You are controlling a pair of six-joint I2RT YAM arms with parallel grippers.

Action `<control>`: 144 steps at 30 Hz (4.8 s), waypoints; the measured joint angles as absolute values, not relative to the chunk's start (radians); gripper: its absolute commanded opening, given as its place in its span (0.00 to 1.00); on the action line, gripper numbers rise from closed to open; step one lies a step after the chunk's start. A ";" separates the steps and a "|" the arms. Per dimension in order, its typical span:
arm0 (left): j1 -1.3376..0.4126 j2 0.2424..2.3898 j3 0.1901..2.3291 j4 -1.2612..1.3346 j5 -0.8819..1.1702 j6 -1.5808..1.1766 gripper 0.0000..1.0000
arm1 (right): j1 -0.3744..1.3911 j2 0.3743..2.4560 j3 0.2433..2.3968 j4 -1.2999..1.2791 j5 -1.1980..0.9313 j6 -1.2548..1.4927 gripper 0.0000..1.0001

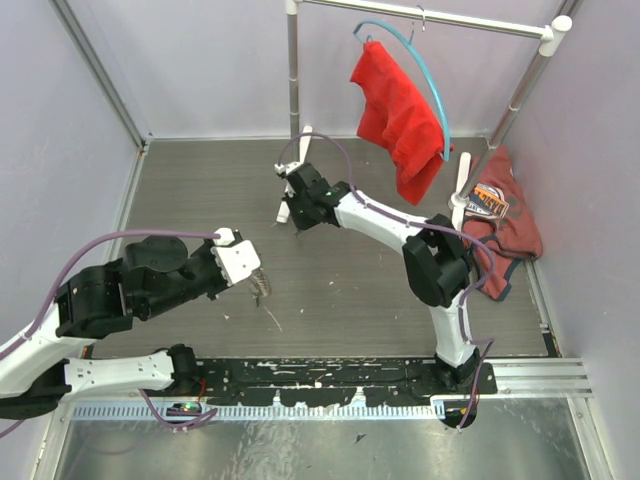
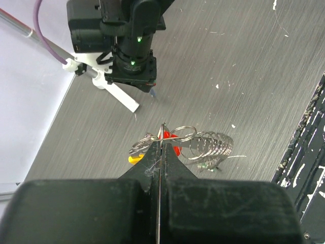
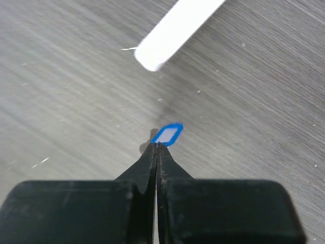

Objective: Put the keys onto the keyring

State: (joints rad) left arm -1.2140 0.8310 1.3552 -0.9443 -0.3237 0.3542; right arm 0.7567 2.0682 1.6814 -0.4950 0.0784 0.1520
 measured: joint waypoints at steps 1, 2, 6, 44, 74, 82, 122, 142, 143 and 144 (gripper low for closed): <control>-1.214 0.830 1.353 -0.941 -0.324 0.354 0.00 | 0.756 2.046 1.667 -0.484 0.055 0.152 0.01; -1.214 0.829 1.350 -0.937 -0.324 0.354 0.00 | 0.755 2.022 1.651 -0.475 0.028 0.152 0.01; -1.214 0.825 1.335 -0.915 -0.323 0.347 0.00 | 0.745 1.919 1.563 -0.429 -0.094 0.155 0.01; -0.968 1.314 1.422 -0.725 -0.004 0.176 0.00 | 0.593 1.092 1.297 -0.561 -0.275 -0.052 0.01; -0.871 1.415 1.457 -0.780 -0.224 -0.165 0.00 | 0.415 1.038 1.156 -0.490 -0.235 0.080 0.01; -0.871 1.360 1.462 -0.696 -0.169 -0.078 0.00 | 0.415 1.044 1.183 -0.504 -0.337 0.044 0.01; -1.060 1.090 1.380 -0.383 0.076 0.575 0.00 | 0.415 1.031 1.396 -0.478 -1.053 -0.104 0.01; -1.242 1.119 1.380 -0.352 -0.194 0.752 0.00 | 0.415 1.039 1.440 -0.502 -1.112 -0.126 0.01; -1.243 1.121 1.381 -0.352 -0.199 0.751 0.00 | 0.415 1.039 1.440 -0.502 -1.112 -0.126 0.01; -1.245 1.124 1.383 -0.353 -0.201 0.747 0.00 | 0.415 1.039 1.440 -0.501 -1.112 -0.126 0.01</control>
State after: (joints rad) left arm -1.2446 1.1244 1.3827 -0.3534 -0.2008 0.7471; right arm 0.4149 1.0386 1.4399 -0.5014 -1.1122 -0.1261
